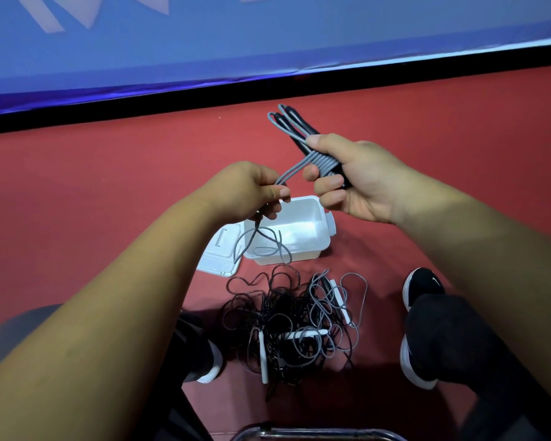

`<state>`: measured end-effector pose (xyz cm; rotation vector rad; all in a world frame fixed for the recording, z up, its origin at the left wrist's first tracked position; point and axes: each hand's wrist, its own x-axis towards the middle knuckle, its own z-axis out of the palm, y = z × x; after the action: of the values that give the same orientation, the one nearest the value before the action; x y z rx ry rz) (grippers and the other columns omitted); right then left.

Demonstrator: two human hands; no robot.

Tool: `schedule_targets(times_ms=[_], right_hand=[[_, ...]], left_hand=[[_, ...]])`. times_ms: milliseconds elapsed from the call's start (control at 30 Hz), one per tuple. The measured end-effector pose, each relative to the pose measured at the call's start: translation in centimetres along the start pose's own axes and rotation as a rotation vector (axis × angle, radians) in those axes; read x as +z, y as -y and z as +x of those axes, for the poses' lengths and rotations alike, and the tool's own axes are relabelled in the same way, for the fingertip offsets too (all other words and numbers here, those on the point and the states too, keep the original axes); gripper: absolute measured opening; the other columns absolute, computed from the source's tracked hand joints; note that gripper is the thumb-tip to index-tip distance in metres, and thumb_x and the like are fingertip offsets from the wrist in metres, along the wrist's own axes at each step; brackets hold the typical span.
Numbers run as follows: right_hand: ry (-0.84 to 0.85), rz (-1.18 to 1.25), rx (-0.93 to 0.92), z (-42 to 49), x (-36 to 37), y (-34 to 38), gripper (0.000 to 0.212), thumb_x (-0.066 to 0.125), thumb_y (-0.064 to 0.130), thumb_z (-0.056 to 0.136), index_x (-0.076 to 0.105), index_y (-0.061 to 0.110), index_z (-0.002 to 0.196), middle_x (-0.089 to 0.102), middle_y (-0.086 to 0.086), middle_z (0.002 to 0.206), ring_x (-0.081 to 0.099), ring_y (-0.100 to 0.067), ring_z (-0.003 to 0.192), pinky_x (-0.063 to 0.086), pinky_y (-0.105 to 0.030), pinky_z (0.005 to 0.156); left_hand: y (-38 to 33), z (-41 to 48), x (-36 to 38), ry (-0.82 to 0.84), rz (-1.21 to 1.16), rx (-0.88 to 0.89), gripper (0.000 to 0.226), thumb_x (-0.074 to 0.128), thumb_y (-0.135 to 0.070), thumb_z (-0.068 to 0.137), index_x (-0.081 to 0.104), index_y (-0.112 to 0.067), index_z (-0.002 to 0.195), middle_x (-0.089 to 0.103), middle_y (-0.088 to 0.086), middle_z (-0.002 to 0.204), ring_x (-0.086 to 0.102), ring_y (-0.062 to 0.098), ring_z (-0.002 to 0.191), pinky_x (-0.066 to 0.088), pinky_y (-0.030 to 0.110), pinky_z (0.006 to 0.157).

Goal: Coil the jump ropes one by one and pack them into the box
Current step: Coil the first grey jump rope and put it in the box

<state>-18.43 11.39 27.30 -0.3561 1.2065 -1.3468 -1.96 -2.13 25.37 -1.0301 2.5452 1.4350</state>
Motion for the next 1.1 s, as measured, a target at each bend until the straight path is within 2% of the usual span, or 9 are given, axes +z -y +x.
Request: schedule_targets(times_ms=[200, 367, 467, 533, 600, 667, 767, 833, 1100], right_hand=[[0.201, -0.061, 0.076, -0.8, -0.1, -0.1, 0.016, 0.065, 0.027, 0.101, 0.056, 0.018, 0.091, 0.051, 0.001, 0.077, 0.023, -0.004, 0.050, 0.014, -0.021, 0.047], [0.446, -0.257, 0.226, -1.5, -0.8, 0.0, 0.032, 0.062, 0.021, 0.095, 0.066, 0.021, 0.063, 0.045, 0.003, 0.069, 0.020, -0.002, 0.047, 0.012, -0.023, 0.049], [0.571, -0.375, 0.339, -1.8, -1.1, -0.1, 0.023, 0.059, 0.015, 0.096, 0.067, 0.017, 0.074, 0.045, 0.002, 0.066, 0.026, 0.000, 0.043, 0.012, -0.022, 0.047], [0.595, -0.445, 0.388, -2.0, -1.0, -0.4, 0.021, 0.059, 0.011, 0.095, 0.074, 0.023, 0.085, 0.044, -0.001, 0.068, 0.024, -0.002, 0.043, 0.011, -0.020, 0.048], [0.596, -0.496, 0.431, -1.9, -1.0, -0.8, 0.031, 0.057, 0.007, 0.098, 0.073, 0.029, 0.082, 0.045, -0.003, 0.069, 0.024, -0.003, 0.044, 0.011, -0.019, 0.048], [0.568, -0.523, 0.461, -1.7, -1.1, -1.1, 0.033, 0.055, 0.007, 0.101, 0.073, 0.029, 0.086, 0.046, -0.003, 0.070, 0.024, -0.004, 0.044, 0.010, -0.018, 0.047], [0.496, -0.597, 0.483, -1.5, -1.2, -1.1, 0.018, 0.058, 0.008, 0.102, 0.071, 0.020, 0.098, 0.048, -0.003, 0.069, 0.025, -0.004, 0.044, 0.010, -0.017, 0.045], [0.445, -0.662, 0.470, -1.2, -1.4, -1.1, 0.006, 0.063, 0.009, 0.101, 0.062, 0.014, 0.103, 0.051, -0.004, 0.071, 0.026, -0.005, 0.045, 0.011, -0.016, 0.044], [0.166, -0.736, 0.348, 0.5, -2.3, -1.6, 0.010, 0.070, 0.014, 0.096, 0.061, 0.009, 0.094, 0.062, -0.010, 0.086, 0.031, -0.012, 0.052, 0.021, -0.018, 0.041]], left_hand=[[0.3, 0.8, 0.2, -0.022, -0.296, -0.076, 0.022, 0.061, -0.024, 0.106, 0.066, -0.005, 0.098, 0.064, 0.008, 0.080, 0.074, 0.029, 0.085, 0.061, 0.040, 0.079], [-0.2, 0.4, -0.1, 0.045, -0.364, 0.002, 0.017, 0.057, -0.011, 0.105, 0.070, -0.005, 0.115, 0.072, 0.020, 0.109, 0.075, 0.030, 0.099, 0.059, 0.049, 0.094], [-0.4, -0.5, -0.5, 0.152, -0.443, 0.108, 0.019, 0.055, 0.002, 0.100, 0.067, -0.003, 0.113, 0.071, 0.029, 0.109, 0.072, 0.034, 0.086, 0.061, 0.047, 0.086], [-0.7, -0.8, -0.6, 0.192, -0.457, 0.137, 0.018, 0.057, 0.001, 0.101, 0.065, 0.002, 0.117, 0.069, 0.031, 0.098, 0.068, 0.028, 0.067, 0.059, 0.034, 0.066], [-1.1, -0.9, -0.4, 0.166, -0.419, 0.144, 0.019, 0.063, -0.006, 0.101, 0.070, 0.000, 0.117, 0.073, 0.017, 0.091, 0.069, 0.018, 0.066, 0.056, 0.026, 0.063], [-1.4, -0.8, -0.5, 0.133, -0.378, 0.169, 0.017, 0.067, -0.007, 0.098, 0.076, -0.006, 0.113, 0.078, 0.006, 0.096, 0.072, 0.012, 0.083, 0.057, 0.025, 0.077], [-1.7, -0.8, -0.7, 0.075, -0.325, 0.204, 0.014, 0.074, -0.005, 0.092, 0.080, -0.010, 0.104, 0.081, 0.002, 0.100, 0.073, 0.010, 0.096, 0.054, 0.021, 0.089], [-2.0, -1.0, -0.8, 0.025, -0.229, 0.225, 0.012, 0.078, -0.007, 0.090, 0.081, -0.011, 0.100, 0.081, -0.001, 0.098, 0.073, 0.006, 0.095, 0.053, 0.018, 0.088], [-2.5, -1.1, -0.6, -0.189, 0.172, 0.350, 0.011, 0.078, -0.019, 0.091, 0.083, -0.027, 0.097, 0.068, -0.004, 0.091, 0.067, 0.011, 0.084, 0.053, 0.025, 0.078]])
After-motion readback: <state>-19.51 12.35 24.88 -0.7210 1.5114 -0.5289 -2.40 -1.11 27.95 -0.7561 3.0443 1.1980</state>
